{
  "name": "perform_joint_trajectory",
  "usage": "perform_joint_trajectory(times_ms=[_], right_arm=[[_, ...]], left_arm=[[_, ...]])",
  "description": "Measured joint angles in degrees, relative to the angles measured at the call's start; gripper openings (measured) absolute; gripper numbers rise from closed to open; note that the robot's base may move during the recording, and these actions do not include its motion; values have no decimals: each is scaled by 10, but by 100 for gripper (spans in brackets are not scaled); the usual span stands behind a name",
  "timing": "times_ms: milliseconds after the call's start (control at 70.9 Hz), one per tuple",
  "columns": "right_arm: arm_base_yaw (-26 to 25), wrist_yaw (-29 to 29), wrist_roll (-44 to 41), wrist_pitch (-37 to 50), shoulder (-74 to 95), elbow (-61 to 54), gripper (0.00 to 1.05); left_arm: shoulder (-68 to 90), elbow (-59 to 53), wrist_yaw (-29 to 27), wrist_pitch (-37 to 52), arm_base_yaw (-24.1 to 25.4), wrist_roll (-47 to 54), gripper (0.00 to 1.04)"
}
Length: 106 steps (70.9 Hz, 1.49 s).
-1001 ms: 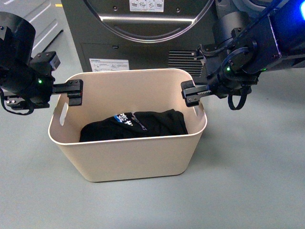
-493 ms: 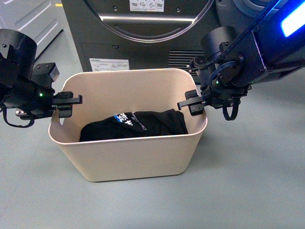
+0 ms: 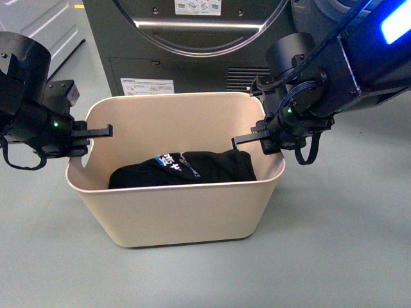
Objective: Move hamper under clothes hanger
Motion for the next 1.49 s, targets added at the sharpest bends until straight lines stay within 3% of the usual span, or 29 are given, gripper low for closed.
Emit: perform_joint_trajectory(times_ms=[536,888,1494], right_arm=[[-13,-25,7,-2,-150,-69,3],[-13,-54,6,-17,-250,-120,3],[7,-66,5,-18,-259,-127,3]], left_arm=[[-134,-40,-16,-1,-1,3,4],[-214,-55,-19,-48,2,5,4],[-216,-58,-27,-50,20,5,4]])
